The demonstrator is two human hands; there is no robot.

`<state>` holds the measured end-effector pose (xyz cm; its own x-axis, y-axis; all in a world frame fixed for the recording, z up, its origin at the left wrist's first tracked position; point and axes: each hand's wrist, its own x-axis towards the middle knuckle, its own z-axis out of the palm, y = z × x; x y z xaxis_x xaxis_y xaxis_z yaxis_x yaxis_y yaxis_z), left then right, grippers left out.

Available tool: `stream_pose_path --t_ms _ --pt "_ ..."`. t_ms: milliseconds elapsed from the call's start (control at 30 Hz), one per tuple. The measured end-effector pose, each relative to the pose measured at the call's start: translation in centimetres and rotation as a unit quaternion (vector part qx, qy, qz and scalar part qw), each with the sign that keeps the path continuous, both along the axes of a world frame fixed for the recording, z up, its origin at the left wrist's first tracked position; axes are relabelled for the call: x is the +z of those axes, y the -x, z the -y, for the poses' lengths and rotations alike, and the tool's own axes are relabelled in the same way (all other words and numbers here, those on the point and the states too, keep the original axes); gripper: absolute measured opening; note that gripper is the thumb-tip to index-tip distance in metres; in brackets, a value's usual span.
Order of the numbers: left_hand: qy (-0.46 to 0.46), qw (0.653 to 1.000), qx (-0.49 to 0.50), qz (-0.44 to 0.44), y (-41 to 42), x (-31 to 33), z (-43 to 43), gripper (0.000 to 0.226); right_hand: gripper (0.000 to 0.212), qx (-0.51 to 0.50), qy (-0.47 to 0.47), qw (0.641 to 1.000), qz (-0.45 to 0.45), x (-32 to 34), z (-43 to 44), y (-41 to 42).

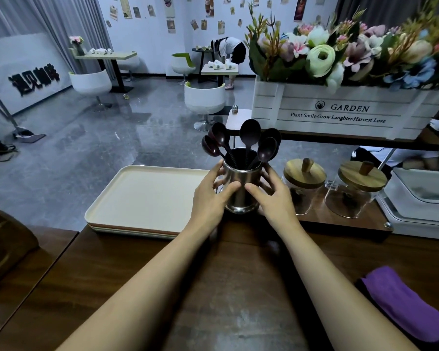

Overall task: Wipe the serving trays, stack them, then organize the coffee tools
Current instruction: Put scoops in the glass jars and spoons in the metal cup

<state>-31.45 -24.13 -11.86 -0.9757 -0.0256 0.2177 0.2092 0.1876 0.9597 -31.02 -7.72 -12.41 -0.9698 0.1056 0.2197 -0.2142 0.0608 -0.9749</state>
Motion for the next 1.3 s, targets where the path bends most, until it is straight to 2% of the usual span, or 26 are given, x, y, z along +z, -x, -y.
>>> stream_pose_path --t_ms 433,800,1133,1300 --pt "0.005 1.0 -0.006 -0.024 1.3 0.0 0.5 0.062 0.065 0.02 -0.003 1.0 0.004 0.2 0.0 1.2" --pt "0.037 0.999 -0.004 -0.023 1.2 -0.8 0.8 0.067 0.071 0.021 0.012 1.0 -0.003 -0.9 0.6 1.5" --pt "0.03 0.999 -0.002 -0.031 1.2 -1.2 0.9 0.068 0.071 0.011 -0.012 1.0 -0.018 -1.6 0.9 2.0" --pt "0.043 0.999 -0.018 -0.02 1.1 -1.5 1.0 0.075 0.075 0.006 -0.021 1.0 0.005 -1.9 0.8 1.6"
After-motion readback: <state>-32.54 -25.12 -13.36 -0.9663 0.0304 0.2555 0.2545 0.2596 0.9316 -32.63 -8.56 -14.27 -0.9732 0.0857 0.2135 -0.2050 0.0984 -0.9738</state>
